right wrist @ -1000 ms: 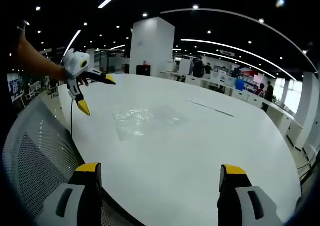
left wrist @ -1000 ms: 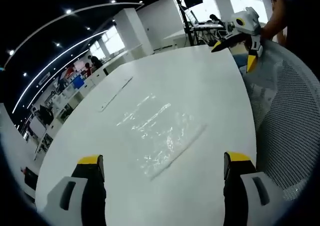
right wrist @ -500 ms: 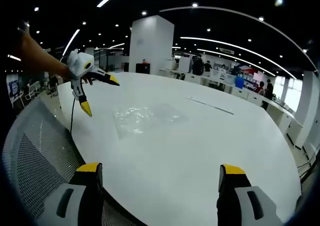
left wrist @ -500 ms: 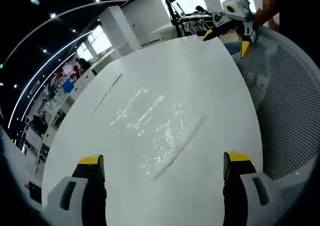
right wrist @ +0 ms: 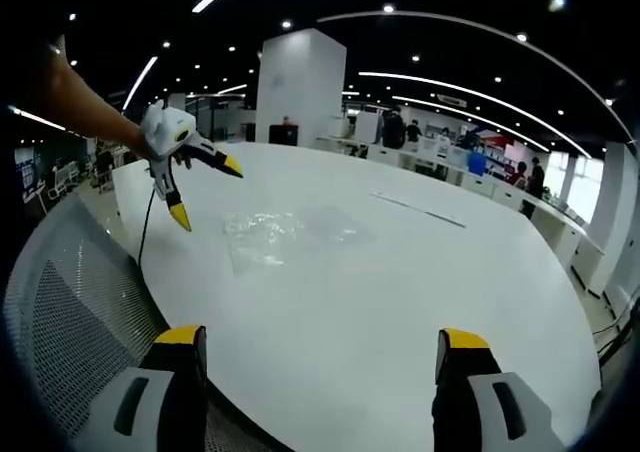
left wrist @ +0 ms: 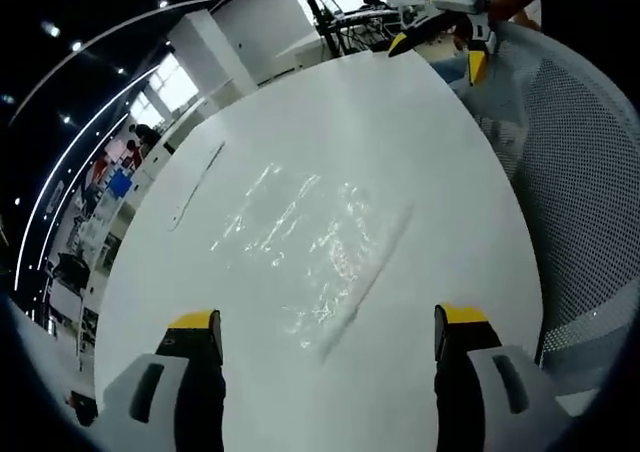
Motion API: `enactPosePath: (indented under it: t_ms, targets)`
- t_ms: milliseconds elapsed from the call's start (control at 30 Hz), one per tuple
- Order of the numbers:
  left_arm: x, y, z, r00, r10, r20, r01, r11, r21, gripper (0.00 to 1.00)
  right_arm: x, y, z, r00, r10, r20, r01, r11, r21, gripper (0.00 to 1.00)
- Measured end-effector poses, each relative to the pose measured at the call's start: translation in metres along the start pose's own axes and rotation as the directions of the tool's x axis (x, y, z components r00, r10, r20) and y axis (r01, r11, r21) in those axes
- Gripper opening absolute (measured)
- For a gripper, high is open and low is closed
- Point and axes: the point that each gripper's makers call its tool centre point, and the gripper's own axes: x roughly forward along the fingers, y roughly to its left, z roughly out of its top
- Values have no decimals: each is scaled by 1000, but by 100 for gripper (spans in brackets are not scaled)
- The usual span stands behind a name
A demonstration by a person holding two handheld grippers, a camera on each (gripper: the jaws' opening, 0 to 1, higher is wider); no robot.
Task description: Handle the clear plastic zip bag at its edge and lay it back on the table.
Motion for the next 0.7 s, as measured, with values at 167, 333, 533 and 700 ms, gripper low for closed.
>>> enactPosePath:
  t_ms: [167, 333, 533, 700]
  targets:
    - [3, -2, -5, 999, -40, -16, 40, 999, 15, 75, 0, -1, -1, 1000, -6, -7, 6, 1000, 0, 95]
    - [4, 1, -8, 998, -50, -38, 52, 998, 44, 70, 0, -2, -3, 1000, -8, -18, 8, 1000, -3, 94]
    - [9, 7, -13, 997, -48, -60, 53, 995, 83, 65, 1, 0, -6, 999, -2, -37, 1, 1000, -13, 91]
    - [10, 11, -15, 996, -49, -72, 56, 993, 101, 63, 0, -2, -7, 999, -11, -40, 10, 1000, -15, 90]
